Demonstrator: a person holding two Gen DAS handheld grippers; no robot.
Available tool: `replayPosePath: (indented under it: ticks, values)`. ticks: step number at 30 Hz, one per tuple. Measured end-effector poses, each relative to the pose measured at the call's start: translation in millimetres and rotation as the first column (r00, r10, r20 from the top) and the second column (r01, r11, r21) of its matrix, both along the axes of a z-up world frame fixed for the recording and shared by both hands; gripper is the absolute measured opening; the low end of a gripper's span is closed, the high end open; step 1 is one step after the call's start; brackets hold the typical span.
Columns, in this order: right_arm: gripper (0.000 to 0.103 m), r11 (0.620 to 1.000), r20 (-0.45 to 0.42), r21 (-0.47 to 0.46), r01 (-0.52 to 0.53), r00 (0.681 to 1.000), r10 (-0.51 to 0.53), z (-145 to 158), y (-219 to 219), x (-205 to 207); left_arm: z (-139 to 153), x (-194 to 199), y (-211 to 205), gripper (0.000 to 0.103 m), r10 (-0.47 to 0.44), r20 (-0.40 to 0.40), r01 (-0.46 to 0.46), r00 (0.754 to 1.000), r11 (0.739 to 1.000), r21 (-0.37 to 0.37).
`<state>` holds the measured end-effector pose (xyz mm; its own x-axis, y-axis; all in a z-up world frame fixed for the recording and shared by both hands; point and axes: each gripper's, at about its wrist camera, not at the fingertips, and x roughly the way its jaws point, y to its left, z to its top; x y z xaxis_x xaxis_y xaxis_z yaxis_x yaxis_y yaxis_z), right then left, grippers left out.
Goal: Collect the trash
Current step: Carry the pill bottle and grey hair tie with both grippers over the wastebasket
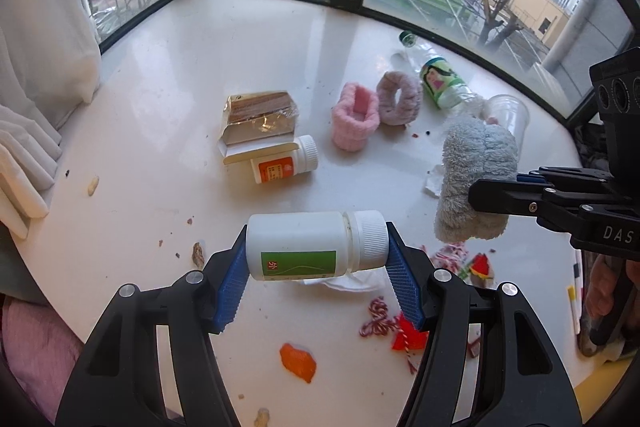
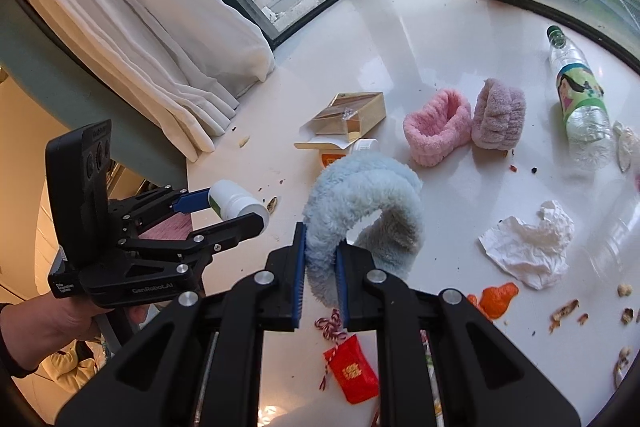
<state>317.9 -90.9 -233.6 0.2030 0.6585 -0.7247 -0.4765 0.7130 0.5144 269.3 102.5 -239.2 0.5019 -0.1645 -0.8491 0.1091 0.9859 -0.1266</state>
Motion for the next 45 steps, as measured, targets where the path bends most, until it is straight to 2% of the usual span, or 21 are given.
replayPosePath:
  ticks: [8, 17, 30, 45]
  values:
    - [0.015, 1.000, 0.035, -0.001, -0.004, 0.999, 0.004, 31.0, 4.7, -48.5, 34.9, -43.0, -6.5, 0.061, -0.034, 0.049, 0.034, 0.998, 0.999, 0.000]
    - [0.015, 1.000, 0.079, -0.012, 0.003, 0.997, -0.002, 60.4, 6.2, -97.1, 63.5, -89.5, 3.5, 0.061, -0.024, 0.107, 0.026, 0.994, 1.000, -0.017]
    - [0.015, 0.999, 0.128, -0.008, -0.044, 0.991, 0.044, 87.0, 32.9, -155.0, 78.7, -162.6, 28.1, 0.061, 0.007, 0.136, -0.006, 0.991, 1.000, -0.003]
    - [0.015, 0.977, 0.131, -0.008, -0.211, 0.969, 0.210, 91.7, 109.7, -232.0, 85.2, -249.6, 88.6, 0.061, 0.118, 0.150, -0.116, 0.982, 0.993, -0.022]
